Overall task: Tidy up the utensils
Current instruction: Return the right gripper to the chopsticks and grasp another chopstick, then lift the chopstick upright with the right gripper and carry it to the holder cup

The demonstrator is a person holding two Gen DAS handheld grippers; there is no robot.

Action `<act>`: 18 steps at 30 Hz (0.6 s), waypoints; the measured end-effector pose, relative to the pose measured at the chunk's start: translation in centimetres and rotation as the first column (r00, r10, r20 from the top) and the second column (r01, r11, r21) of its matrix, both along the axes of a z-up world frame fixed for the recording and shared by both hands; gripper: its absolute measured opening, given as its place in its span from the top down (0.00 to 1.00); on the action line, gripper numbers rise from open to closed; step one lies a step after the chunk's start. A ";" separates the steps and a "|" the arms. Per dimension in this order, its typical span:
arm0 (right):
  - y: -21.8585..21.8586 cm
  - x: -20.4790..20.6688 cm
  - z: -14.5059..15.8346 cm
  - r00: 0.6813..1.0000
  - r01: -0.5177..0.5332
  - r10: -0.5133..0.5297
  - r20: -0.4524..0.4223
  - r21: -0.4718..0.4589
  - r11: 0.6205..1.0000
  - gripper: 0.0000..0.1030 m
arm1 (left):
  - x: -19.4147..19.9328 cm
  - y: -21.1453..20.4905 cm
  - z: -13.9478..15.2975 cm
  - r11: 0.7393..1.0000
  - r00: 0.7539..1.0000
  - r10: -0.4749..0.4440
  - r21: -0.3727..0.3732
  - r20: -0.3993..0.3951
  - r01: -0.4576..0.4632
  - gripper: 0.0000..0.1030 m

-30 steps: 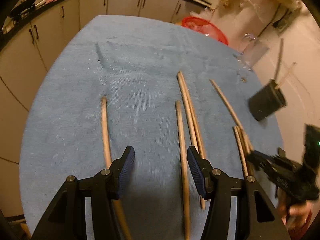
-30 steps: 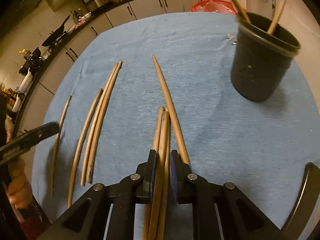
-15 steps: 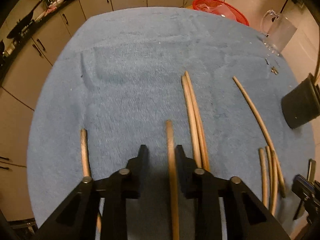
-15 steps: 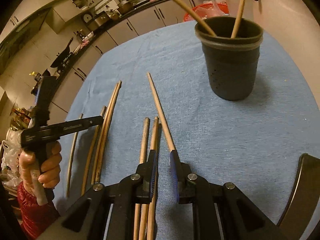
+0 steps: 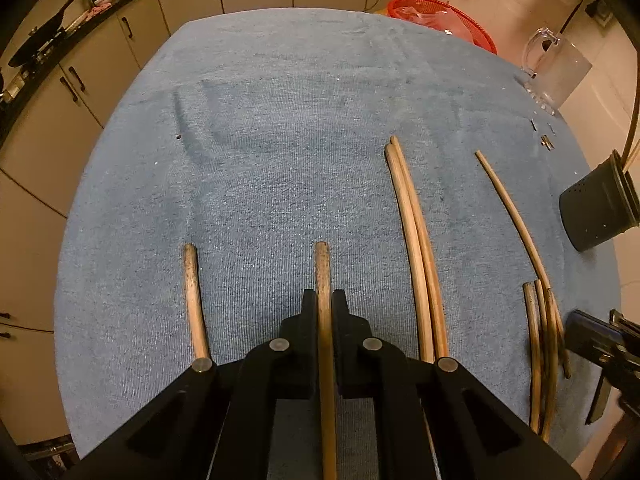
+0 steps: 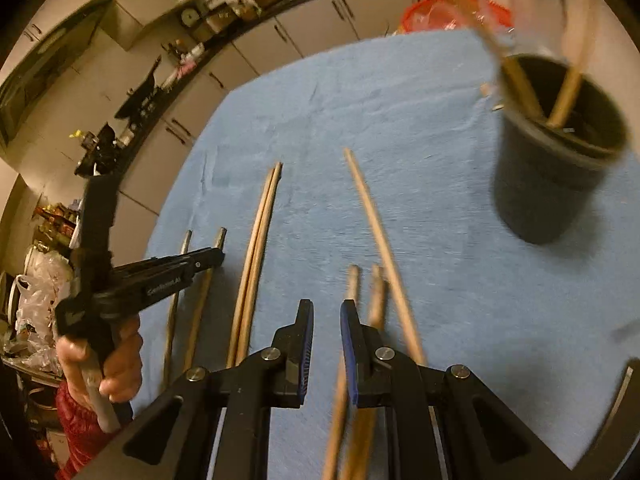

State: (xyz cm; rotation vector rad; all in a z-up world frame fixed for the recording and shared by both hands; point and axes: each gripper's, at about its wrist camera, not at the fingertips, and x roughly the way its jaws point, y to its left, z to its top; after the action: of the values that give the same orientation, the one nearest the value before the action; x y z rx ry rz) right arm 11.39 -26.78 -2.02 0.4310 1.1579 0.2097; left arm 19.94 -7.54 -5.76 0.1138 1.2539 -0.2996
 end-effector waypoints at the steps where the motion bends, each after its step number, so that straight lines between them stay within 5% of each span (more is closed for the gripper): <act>1: 0.4 0.8 -0.5 1.000 0.006 -0.006 -0.023 -0.030 1.000 0.84 | 0.3 0.2 0.0 1.000 1.000 0.002 -0.012 -0.009 -0.002 0.93; 7: 1.3 2.4 -2.1 0.995 0.011 -0.030 -0.097 -0.186 0.982 0.84 | 1.6 1.2 -0.2 0.999 0.999 -0.030 -0.044 -0.023 0.029 0.92; 13: 3.4 3.6 -2.3 0.996 -0.041 0.017 -0.089 -0.279 0.959 0.84 | 1.2 -0.4 -0.1 0.999 0.999 -0.045 0.006 0.028 0.045 0.93; 18: 4.6 3.5 -0.7 0.999 -0.041 0.036 -0.022 -0.239 0.970 0.93 | 0.4 0.5 1.0 0.996 0.998 -0.033 -0.080 0.049 0.037 0.93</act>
State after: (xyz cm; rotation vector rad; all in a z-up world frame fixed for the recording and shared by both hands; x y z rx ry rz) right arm 14.89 -22.22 -2.73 0.1979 1.1930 0.0981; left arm 20.30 -7.00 -4.72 0.0730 1.1921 -0.3752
